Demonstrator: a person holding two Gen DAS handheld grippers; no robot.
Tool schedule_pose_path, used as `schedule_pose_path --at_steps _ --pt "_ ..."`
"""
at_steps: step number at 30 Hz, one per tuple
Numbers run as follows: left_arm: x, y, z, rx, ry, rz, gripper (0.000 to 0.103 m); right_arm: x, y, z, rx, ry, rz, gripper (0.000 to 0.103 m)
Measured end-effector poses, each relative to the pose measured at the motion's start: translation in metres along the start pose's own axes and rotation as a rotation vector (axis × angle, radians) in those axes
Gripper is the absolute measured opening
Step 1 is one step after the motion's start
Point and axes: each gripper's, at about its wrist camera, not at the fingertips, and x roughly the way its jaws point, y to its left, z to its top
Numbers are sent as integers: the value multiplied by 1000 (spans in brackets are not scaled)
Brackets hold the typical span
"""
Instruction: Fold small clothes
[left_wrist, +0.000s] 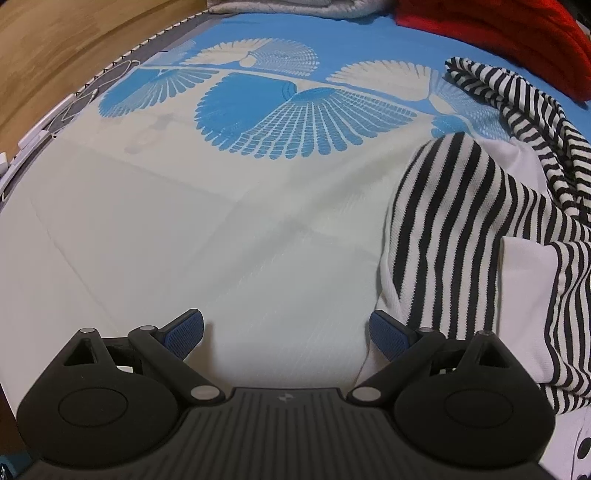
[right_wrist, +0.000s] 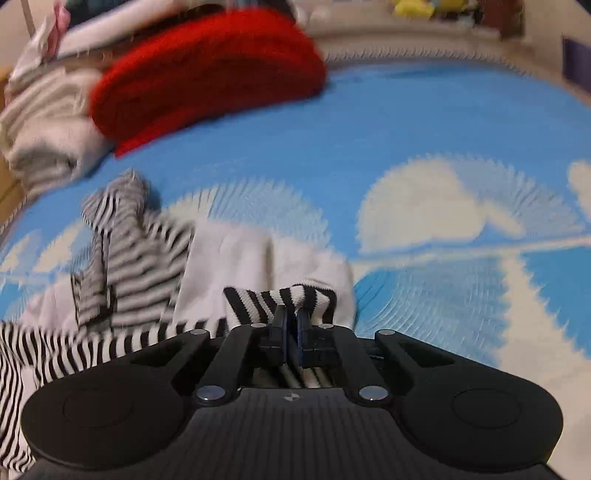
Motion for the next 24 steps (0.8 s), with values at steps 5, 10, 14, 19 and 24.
schedule_pose_path --at_steps 5,10,14,19,24 --pt "1 2 -1 2 -1 13 98 10 -52 -3 114 68 -207 3" --pt "0 0 -1 3 -6 10 98 -13 -44 -11 147 7 -145 47" --pt "-2 -3 -2 17 -16 9 98 -51 -18 -19 113 -44 -3 61" --pt "0 -3 -5 40 11 19 99 -49 16 -63 -104 134 -26 68" --pt "-4 6 -9 71 31 46 99 -71 23 -79 -155 100 -87 68"
